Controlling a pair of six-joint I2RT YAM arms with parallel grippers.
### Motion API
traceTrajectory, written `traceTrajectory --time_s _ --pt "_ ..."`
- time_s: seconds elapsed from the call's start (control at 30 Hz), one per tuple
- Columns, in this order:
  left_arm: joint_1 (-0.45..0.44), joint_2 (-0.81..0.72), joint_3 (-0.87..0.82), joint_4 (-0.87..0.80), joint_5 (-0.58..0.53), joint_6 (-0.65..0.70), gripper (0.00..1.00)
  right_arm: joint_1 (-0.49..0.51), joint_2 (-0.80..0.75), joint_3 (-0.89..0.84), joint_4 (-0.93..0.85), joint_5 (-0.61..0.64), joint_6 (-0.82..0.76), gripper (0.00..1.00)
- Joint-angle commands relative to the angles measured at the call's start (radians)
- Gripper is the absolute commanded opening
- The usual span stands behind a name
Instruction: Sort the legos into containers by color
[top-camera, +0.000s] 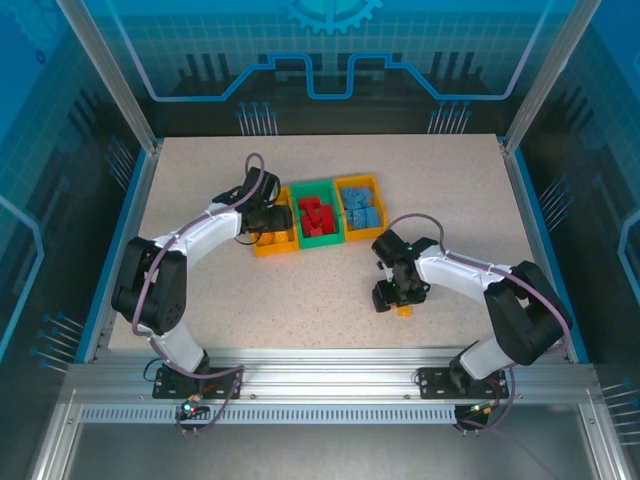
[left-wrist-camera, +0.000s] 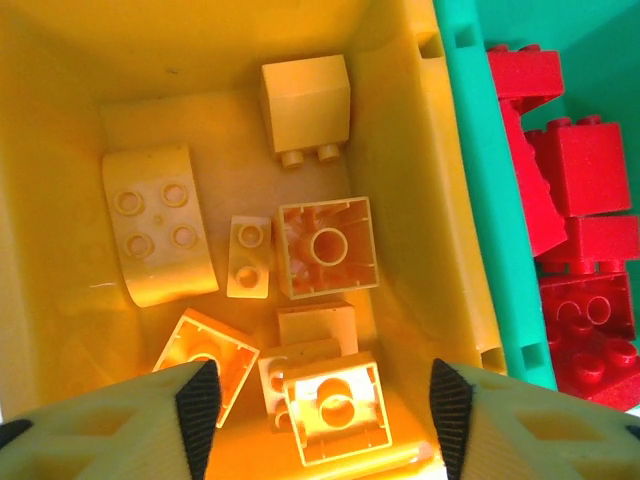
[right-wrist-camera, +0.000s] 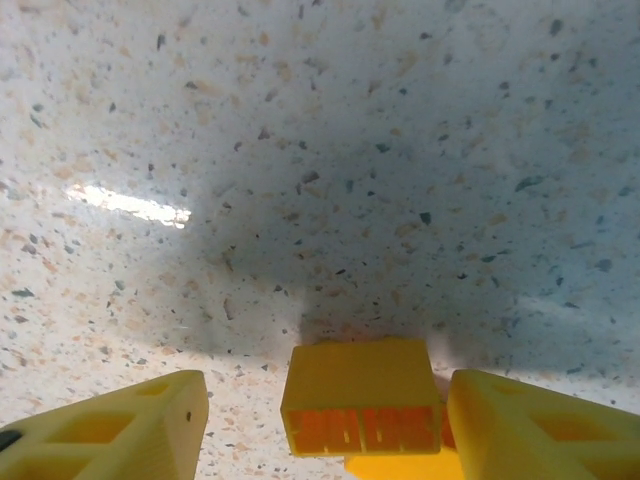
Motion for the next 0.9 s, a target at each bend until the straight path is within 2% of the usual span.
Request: traceTrajectory --time_s 0.0,0.43,0.6,0.73,0.87 --pt "0.01 -0.036 0.02 -0.022 0.022 -0.014 0.65 0.018 0.015 0.02 -0.031 0.013 0.002 0.61" --pt "0.008 -0.162 -0.06 -0.014 0.042 -0.039 0.66 0.039 0.027 0.051 -0.044 0.07 0.001 0.35" --pt "0.007 -0.221 -0.122 -0.014 0.028 -0.04 0.66 0.057 -0.006 0.129 -0.074 0.09 0.006 0.31" --pt "0.004 -0.283 -0.191 -0.006 0.009 -0.061 0.67 0.058 -0.04 0.225 -0.035 0.014 0.012 0.3" --pt "-0.001 -0.363 -0.289 0.008 -0.015 -0.112 0.74 0.058 0.0 0.351 0.097 -0.16 0.029 0.3"
